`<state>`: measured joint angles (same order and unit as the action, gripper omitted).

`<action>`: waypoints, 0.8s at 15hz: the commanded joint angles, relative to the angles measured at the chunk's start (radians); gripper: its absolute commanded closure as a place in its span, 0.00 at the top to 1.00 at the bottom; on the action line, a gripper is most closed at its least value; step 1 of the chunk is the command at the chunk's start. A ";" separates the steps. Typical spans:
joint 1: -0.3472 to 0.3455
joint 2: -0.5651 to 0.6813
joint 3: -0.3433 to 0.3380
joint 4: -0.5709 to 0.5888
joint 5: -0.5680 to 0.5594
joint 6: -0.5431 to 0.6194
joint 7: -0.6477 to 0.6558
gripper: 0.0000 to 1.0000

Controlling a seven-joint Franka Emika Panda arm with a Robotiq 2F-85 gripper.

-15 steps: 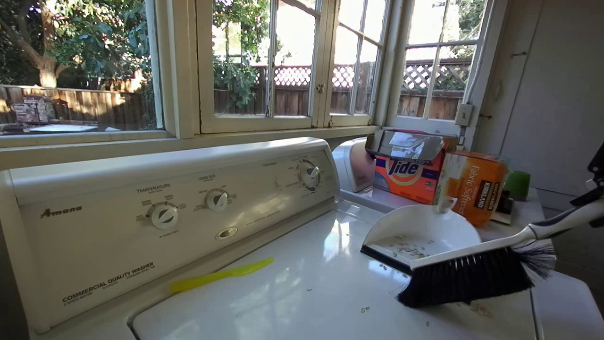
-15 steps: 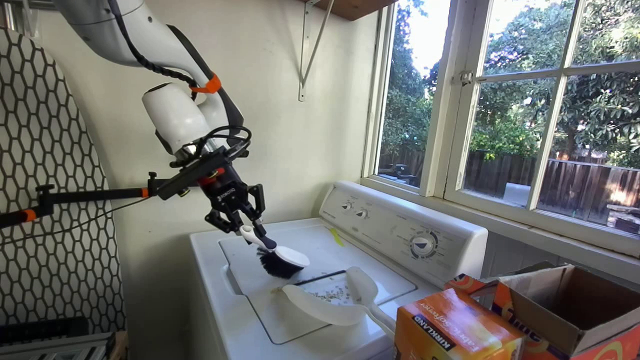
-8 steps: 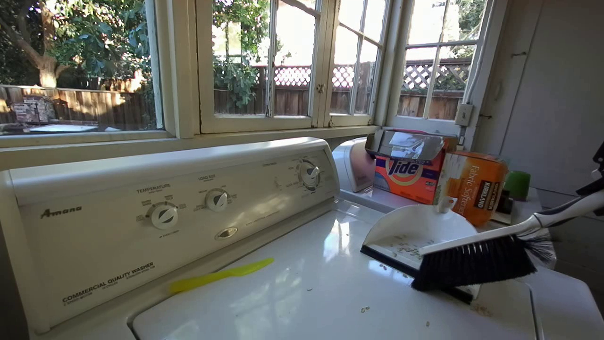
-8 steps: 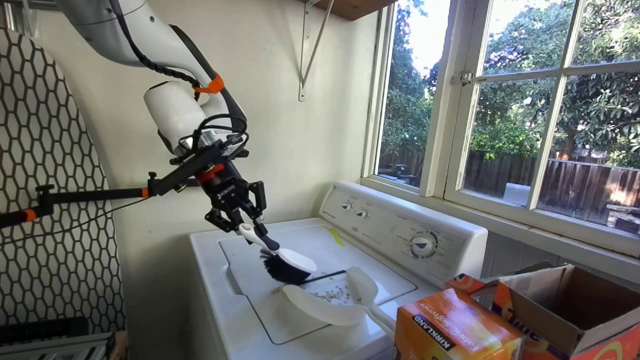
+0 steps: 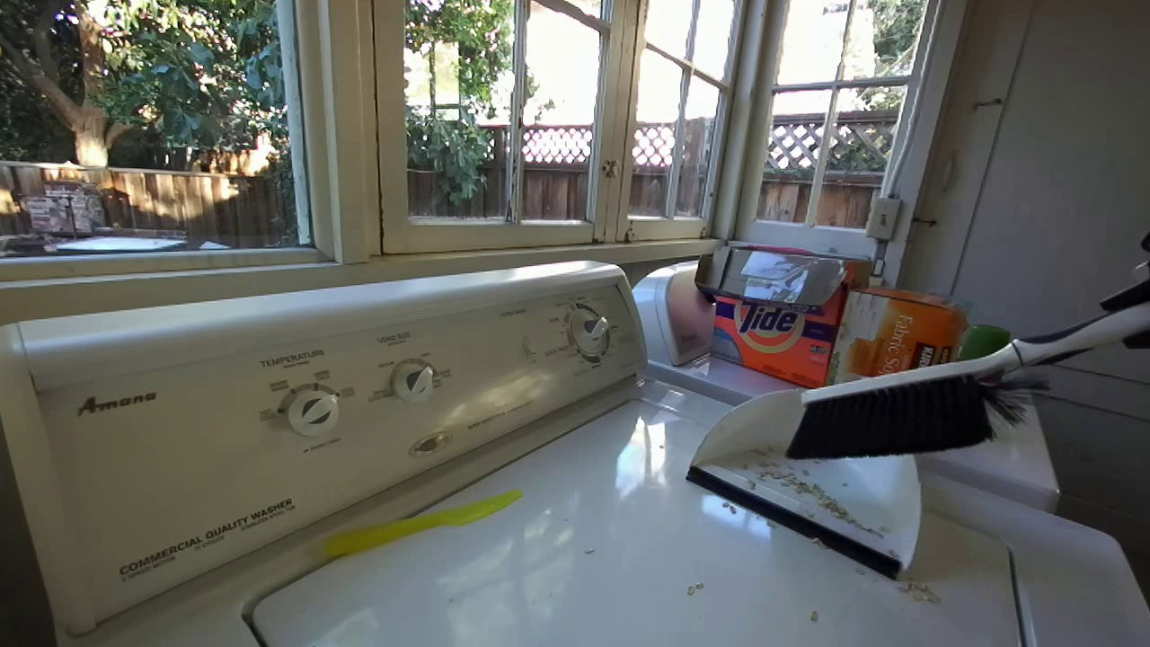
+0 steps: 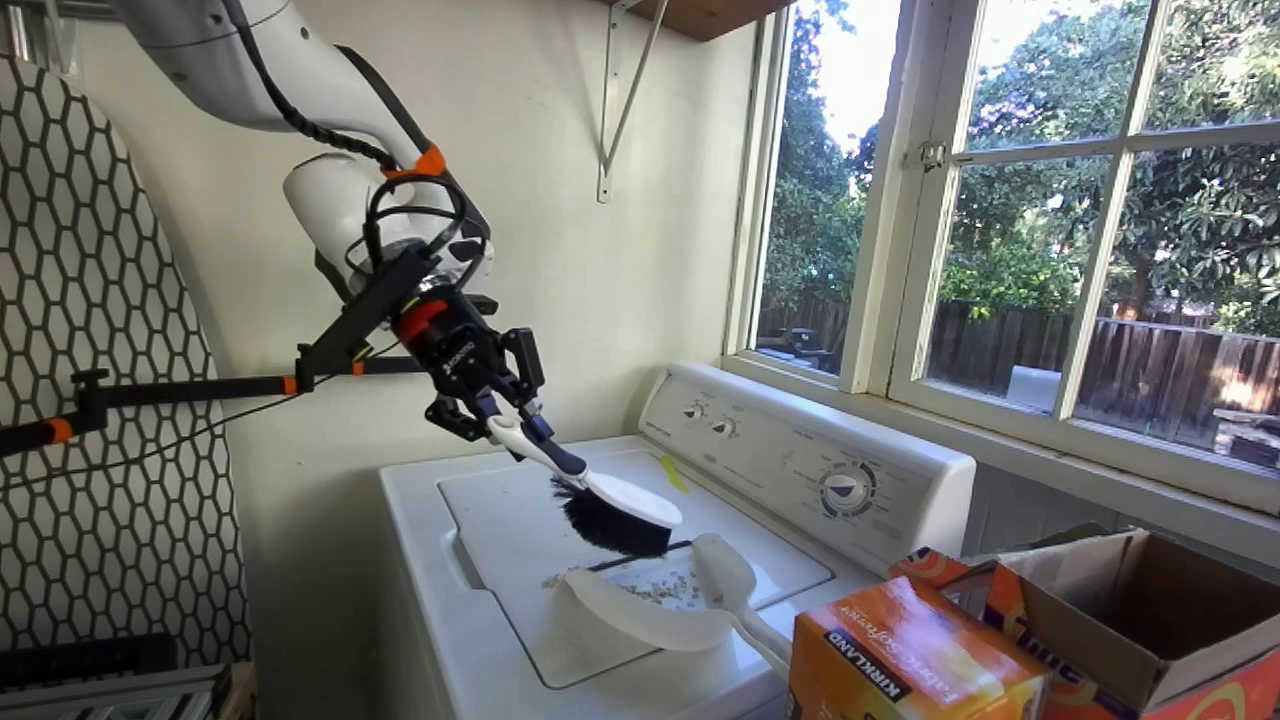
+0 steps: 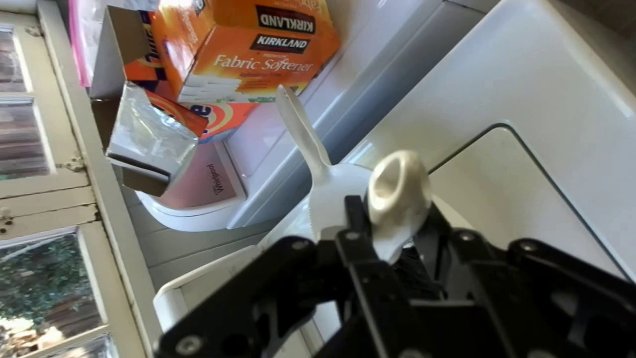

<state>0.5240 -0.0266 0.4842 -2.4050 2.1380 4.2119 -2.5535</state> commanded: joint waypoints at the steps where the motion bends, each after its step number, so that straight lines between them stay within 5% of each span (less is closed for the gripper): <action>1: 0.000 -0.024 0.016 -0.012 -0.062 0.023 0.081 0.07; 12: 0.002 0.017 0.033 -0.002 -0.306 -0.301 0.277 0.07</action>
<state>0.5301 -0.0271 0.5154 -2.4053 1.9160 3.9988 -2.3535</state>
